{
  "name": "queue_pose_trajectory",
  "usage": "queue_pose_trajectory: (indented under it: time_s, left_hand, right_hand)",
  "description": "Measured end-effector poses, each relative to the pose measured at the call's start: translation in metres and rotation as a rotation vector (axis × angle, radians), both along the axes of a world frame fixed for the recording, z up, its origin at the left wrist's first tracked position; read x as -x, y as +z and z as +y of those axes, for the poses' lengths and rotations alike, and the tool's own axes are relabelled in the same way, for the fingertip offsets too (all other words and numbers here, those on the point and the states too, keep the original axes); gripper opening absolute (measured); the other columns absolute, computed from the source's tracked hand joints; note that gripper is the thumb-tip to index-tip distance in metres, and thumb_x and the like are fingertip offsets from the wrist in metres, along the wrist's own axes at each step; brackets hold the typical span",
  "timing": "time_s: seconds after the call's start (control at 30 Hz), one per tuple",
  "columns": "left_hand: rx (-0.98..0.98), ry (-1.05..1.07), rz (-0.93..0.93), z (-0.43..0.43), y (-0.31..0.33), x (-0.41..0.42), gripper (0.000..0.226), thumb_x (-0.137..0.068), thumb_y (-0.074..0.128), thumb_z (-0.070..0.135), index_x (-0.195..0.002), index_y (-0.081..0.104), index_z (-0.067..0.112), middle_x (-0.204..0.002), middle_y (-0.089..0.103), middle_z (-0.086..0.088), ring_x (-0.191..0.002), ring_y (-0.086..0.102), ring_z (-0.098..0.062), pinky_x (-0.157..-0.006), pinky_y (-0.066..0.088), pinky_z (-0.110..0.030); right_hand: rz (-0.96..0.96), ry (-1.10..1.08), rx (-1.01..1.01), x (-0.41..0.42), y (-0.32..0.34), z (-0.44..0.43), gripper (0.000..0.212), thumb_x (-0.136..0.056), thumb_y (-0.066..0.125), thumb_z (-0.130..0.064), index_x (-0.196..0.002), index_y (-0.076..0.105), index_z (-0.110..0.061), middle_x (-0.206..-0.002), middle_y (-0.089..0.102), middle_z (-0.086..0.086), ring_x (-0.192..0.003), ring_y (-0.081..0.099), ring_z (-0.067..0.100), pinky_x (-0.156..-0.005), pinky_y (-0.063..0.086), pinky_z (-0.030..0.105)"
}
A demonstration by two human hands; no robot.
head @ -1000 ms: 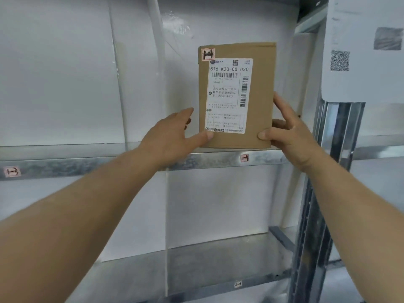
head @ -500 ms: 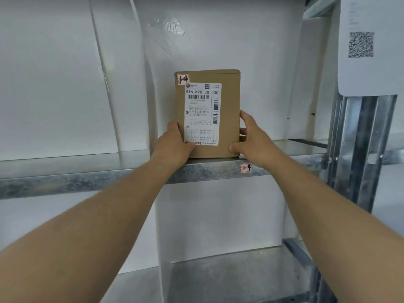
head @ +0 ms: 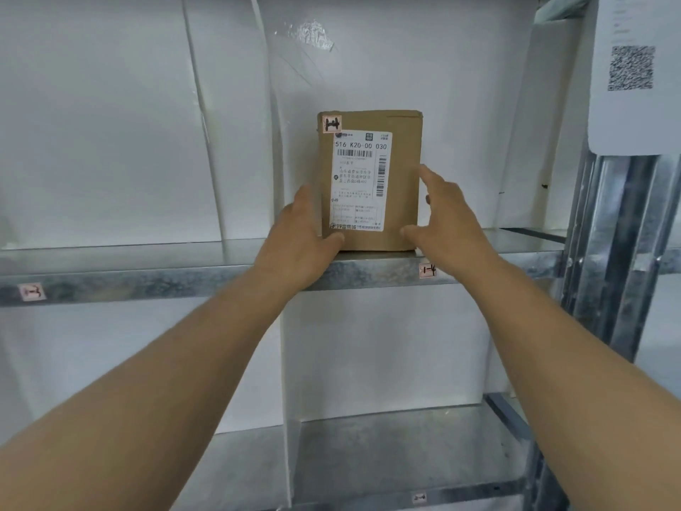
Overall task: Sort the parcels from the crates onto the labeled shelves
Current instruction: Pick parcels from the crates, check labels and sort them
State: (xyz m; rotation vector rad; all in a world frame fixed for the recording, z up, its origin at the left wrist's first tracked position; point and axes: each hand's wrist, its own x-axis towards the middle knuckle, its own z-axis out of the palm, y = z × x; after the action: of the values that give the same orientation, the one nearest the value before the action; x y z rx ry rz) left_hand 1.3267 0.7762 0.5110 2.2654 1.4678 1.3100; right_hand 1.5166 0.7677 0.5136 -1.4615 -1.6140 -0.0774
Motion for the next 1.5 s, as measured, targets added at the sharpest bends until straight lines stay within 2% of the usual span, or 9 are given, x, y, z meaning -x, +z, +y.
queue_pose_trajectory:
  time_s: [0.1, 0.23, 0.37, 0.47, 0.63, 0.77, 0.9, 1.2, 1.5]
  left_hand:
    - [-0.112, 0.043, 0.032, -0.030, -0.019, 0.027, 0.067, -0.090, 0.061, 0.034, -0.147, 0.026, 0.026, -0.147, 0.037, 0.002, -0.132, 0.040, -0.017, -0.103, 0.038, -0.032]
    - [-0.204, 0.232, 0.139, -0.067, -0.066, 0.084, 0.057, -0.089, 0.060, 0.038, -0.141, 0.041, 0.026, -0.138, 0.048, 0.002, -0.127, 0.040, -0.017, -0.096, 0.037, -0.032]
    - [-0.090, 0.460, 0.184, -0.098, -0.122, 0.147, 0.054, -0.087, 0.065, 0.035, -0.136, 0.050, 0.020, -0.134, 0.054, -0.003, -0.120, 0.048, -0.024, -0.093, 0.042, -0.037]
    - [0.030, 0.623, 0.204, -0.119, -0.160, 0.193, 0.054, -0.085, 0.068, 0.033, -0.134, 0.052, 0.016, -0.132, 0.057, -0.007, -0.119, 0.049, -0.030, -0.096, 0.040, -0.040]
    - [0.222, 0.806, 0.233, -0.159, -0.211, 0.259, 0.059, -0.085, 0.066, 0.037, -0.137, 0.048, 0.014, -0.135, 0.054, -0.009, -0.124, 0.045, -0.032, -0.100, 0.035, -0.041]
    - [0.352, 0.925, 0.233, -0.195, -0.241, 0.308, 0.063, -0.089, 0.058, 0.044, -0.143, 0.037, 0.019, -0.144, 0.044, -0.003, -0.133, 0.035, -0.026, -0.106, 0.029, -0.036]
    - [0.437, 1.011, 0.218, -0.235, -0.258, 0.366, 0.066, -0.089, 0.057, 0.047, -0.145, 0.034, 0.020, -0.146, 0.041, -0.001, -0.135, 0.033, -0.024, -0.107, 0.028, -0.037]
    - [0.539, 1.184, 0.188, -0.335, -0.276, 0.528, 0.065, -0.087, 0.058, 0.051, -0.141, 0.038, 0.020, -0.141, 0.045, -0.002, -0.130, 0.037, -0.025, -0.104, 0.031, -0.039]
    - [0.655, 1.351, 0.184, -0.441, -0.294, 0.672, 0.070, -0.087, 0.056, 0.053, -0.145, 0.033, 0.021, -0.145, 0.041, -0.001, -0.133, 0.036, -0.025, -0.106, 0.031, -0.040]
  right_hand:
    - [-0.182, -0.022, -0.055, 0.031, -0.005, -0.025, 0.065, -0.088, 0.060, -0.016, -0.146, 0.033, -0.027, -0.142, 0.037, 0.003, -0.129, 0.039, 0.019, -0.097, 0.042, 0.035]
    - [-0.311, 0.130, -0.024, 0.088, -0.038, -0.051, 0.054, -0.092, 0.056, -0.020, -0.143, 0.039, -0.025, -0.142, 0.039, 0.001, -0.130, 0.038, 0.021, -0.096, 0.040, 0.035]
    - [-0.420, 0.330, 0.043, 0.150, -0.088, -0.060, 0.057, -0.094, 0.053, -0.023, -0.147, 0.032, -0.028, -0.144, 0.037, -0.002, -0.132, 0.035, 0.018, -0.097, 0.038, 0.031]
    - [-0.463, 0.487, 0.120, 0.197, -0.123, -0.059, 0.059, -0.096, 0.051, -0.023, -0.149, 0.028, -0.028, -0.145, 0.036, -0.002, -0.131, 0.036, 0.018, -0.096, 0.038, 0.030]
    - [-0.544, 0.674, 0.261, 0.285, -0.172, -0.063, 0.061, -0.094, 0.052, -0.022, -0.150, 0.027, -0.026, -0.146, 0.037, 0.003, -0.130, 0.038, 0.022, -0.096, 0.040, 0.033]
    - [-0.622, 0.762, 0.328, 0.354, -0.207, -0.080, 0.061, -0.092, 0.054, -0.023, -0.148, 0.029, -0.023, -0.143, 0.039, 0.006, -0.128, 0.040, 0.026, -0.097, 0.039, 0.035]
    - [-0.675, 0.847, 0.356, 0.421, -0.230, -0.102, 0.058, -0.093, 0.052, -0.023, -0.146, 0.031, -0.023, -0.142, 0.040, 0.005, -0.127, 0.041, 0.027, -0.096, 0.040, 0.036]
    - [-0.793, 1.012, 0.340, 0.601, -0.248, -0.171, 0.056, -0.094, 0.053, -0.031, -0.146, 0.033, -0.021, -0.142, 0.039, 0.006, -0.126, 0.041, 0.025, -0.095, 0.041, 0.036]
    - [-0.823, 1.208, 0.310, 0.780, -0.263, -0.260, 0.058, -0.093, 0.055, -0.033, -0.147, 0.035, -0.024, -0.142, 0.039, 0.004, -0.130, 0.039, 0.025, -0.099, 0.038, 0.035]
